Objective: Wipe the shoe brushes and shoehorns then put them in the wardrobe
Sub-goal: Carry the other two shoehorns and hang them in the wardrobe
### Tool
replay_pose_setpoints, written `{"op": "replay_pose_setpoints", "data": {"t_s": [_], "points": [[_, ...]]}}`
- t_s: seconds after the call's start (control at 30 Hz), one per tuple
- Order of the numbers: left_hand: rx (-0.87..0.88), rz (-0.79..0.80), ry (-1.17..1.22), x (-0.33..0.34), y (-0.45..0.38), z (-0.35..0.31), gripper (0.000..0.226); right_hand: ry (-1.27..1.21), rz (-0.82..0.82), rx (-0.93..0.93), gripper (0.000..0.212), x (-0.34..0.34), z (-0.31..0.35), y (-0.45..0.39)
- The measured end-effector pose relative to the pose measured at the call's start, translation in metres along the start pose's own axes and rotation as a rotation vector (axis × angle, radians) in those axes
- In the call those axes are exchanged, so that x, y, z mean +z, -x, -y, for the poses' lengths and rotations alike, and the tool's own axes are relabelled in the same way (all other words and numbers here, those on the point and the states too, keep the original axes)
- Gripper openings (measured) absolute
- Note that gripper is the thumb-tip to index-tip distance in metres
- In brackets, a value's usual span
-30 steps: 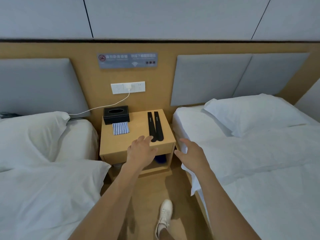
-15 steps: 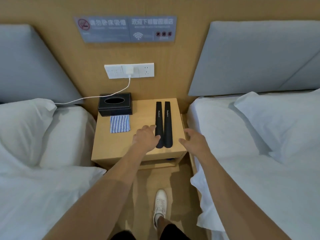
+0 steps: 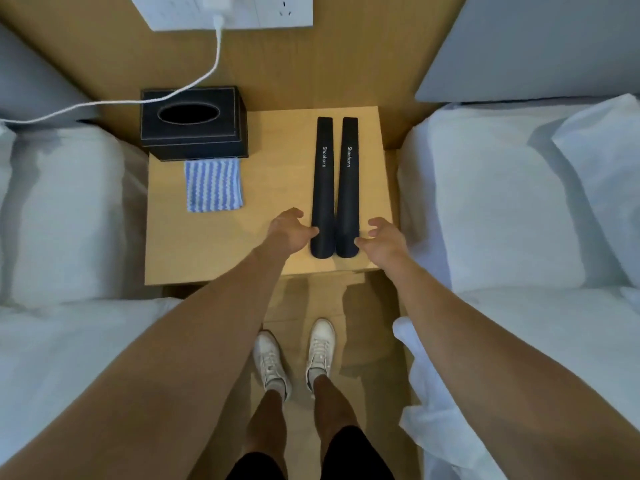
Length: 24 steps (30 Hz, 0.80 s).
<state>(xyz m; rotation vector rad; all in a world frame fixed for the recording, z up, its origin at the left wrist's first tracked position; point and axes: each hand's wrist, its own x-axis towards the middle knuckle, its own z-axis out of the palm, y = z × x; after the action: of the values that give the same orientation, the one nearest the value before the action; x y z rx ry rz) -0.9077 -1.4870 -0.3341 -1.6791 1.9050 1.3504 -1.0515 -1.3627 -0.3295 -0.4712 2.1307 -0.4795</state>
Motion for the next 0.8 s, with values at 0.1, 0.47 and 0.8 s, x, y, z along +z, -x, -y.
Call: {"op": "replay_pose_setpoints", "data": {"t_s": [0.1,0.47,0.8], "points": [[-0.006,-0.030,0.058,0.014,-0.033,0.000,0.051,-0.061,-0.041,0.045,0.054,0.011,0.000,-0.040],[-0.036,-0.201,-0.104,0.030,-0.092,-0.011,0.037,0.109,-0.149,0.030,0.023,0.030,0.008,-0.113],[0.042,-0.191,-0.316,0.009,-0.075,-0.029,0.025,0.113,-0.034,0.050,0.020,0.008,0.008,-0.094]]}}
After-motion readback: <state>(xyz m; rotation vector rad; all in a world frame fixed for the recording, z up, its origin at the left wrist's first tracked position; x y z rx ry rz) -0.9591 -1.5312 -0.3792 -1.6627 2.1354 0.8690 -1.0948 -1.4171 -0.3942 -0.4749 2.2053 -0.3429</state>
